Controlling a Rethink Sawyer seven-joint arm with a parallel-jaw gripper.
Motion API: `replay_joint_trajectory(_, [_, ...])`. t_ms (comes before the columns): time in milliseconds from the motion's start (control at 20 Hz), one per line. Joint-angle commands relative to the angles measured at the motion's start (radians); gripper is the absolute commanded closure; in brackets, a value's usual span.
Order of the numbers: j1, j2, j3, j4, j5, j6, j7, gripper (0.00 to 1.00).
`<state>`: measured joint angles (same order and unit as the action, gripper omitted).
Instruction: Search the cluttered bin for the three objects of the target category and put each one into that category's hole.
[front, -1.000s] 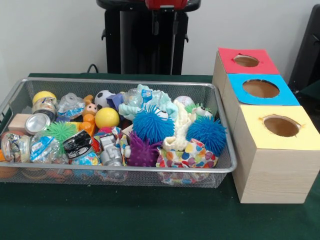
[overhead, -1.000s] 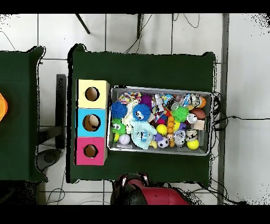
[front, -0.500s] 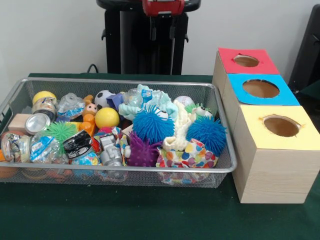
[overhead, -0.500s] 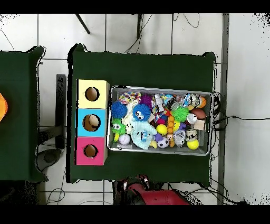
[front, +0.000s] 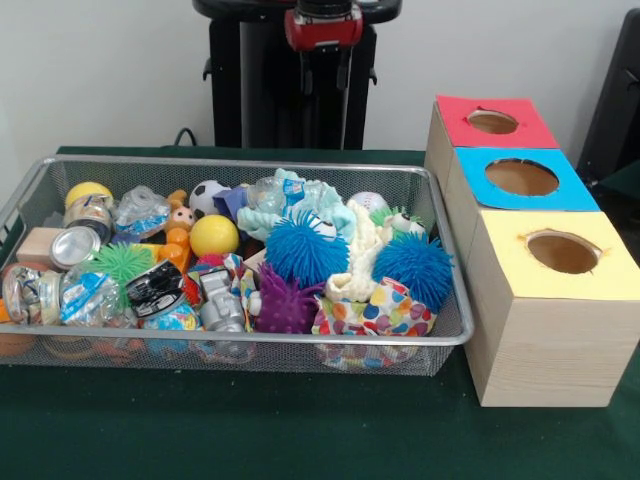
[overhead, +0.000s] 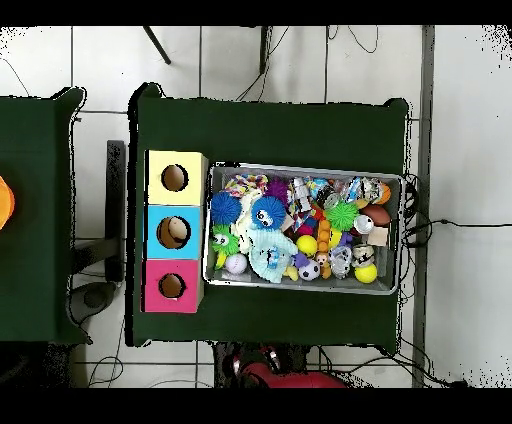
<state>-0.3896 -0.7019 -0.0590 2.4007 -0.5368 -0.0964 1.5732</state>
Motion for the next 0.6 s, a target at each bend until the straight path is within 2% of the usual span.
replay_joint_trajectory(50, [0.045, 0.192, -0.044, -0.097, -0.006, -0.127, 0.182, 0.0])
replay_joint_trajectory(400, [0.118, 0.264, -0.048, -0.126, 0.061, -0.183, 0.209, 0.0])
replay_joint_trajectory(600, [0.133, 0.393, -0.067, -0.193, 0.069, -0.254, 0.215, 0.0])
